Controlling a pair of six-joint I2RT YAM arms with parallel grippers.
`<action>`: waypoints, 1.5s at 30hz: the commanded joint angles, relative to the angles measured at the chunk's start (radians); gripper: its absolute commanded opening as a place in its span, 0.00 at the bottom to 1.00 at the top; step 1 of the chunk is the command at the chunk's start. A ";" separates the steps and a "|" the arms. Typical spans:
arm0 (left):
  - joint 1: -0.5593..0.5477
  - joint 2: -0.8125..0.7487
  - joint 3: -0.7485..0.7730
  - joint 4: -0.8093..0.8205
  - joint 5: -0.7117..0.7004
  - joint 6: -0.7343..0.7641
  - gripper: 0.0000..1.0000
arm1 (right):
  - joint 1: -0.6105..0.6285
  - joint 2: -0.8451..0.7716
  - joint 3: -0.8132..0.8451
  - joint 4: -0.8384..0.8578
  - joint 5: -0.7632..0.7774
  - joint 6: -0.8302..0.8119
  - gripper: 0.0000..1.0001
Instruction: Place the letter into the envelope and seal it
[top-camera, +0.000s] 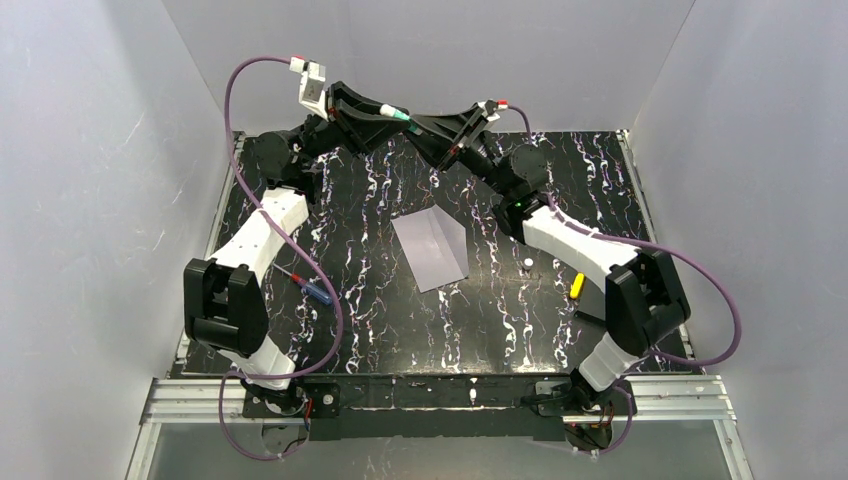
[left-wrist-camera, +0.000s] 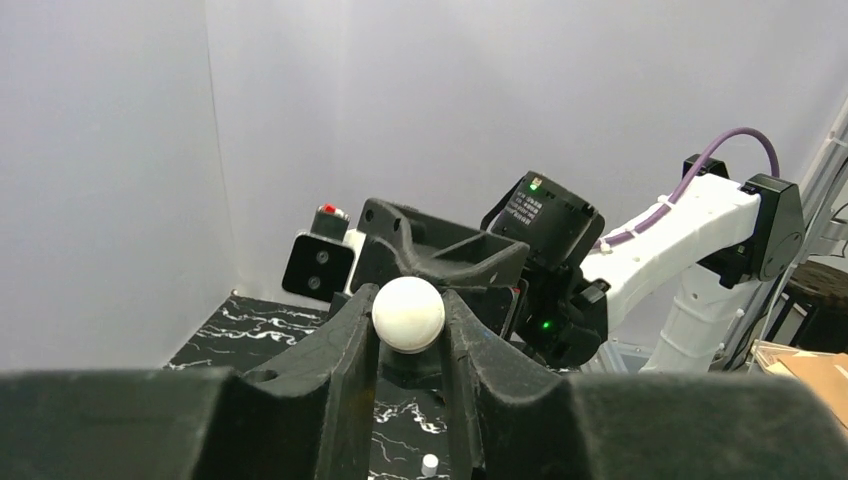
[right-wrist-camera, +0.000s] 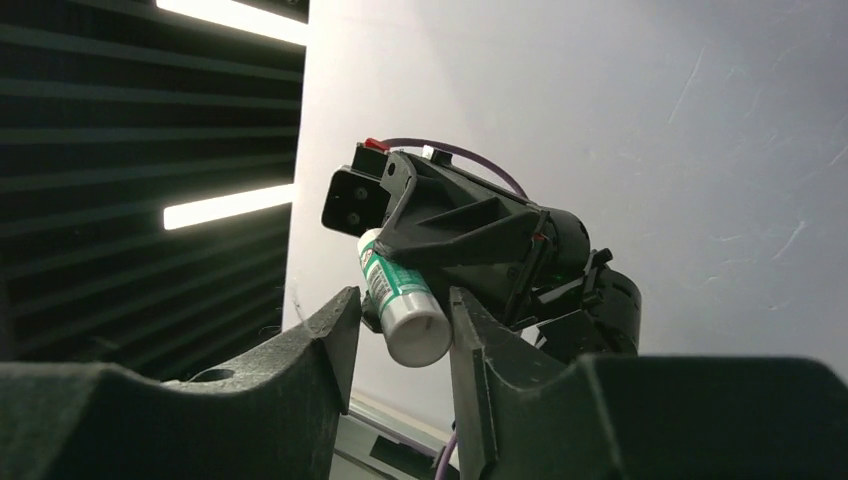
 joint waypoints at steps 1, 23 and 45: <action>-0.003 -0.013 -0.001 0.060 0.005 0.007 0.00 | 0.016 0.018 0.085 0.169 0.016 0.091 0.42; 0.065 -0.039 0.026 0.042 0.081 -0.110 0.72 | 0.013 -0.063 0.002 -0.047 0.030 0.006 0.08; 0.089 0.046 0.119 0.060 0.276 -0.240 0.60 | 0.014 -0.043 0.079 -0.215 -0.019 -0.035 0.06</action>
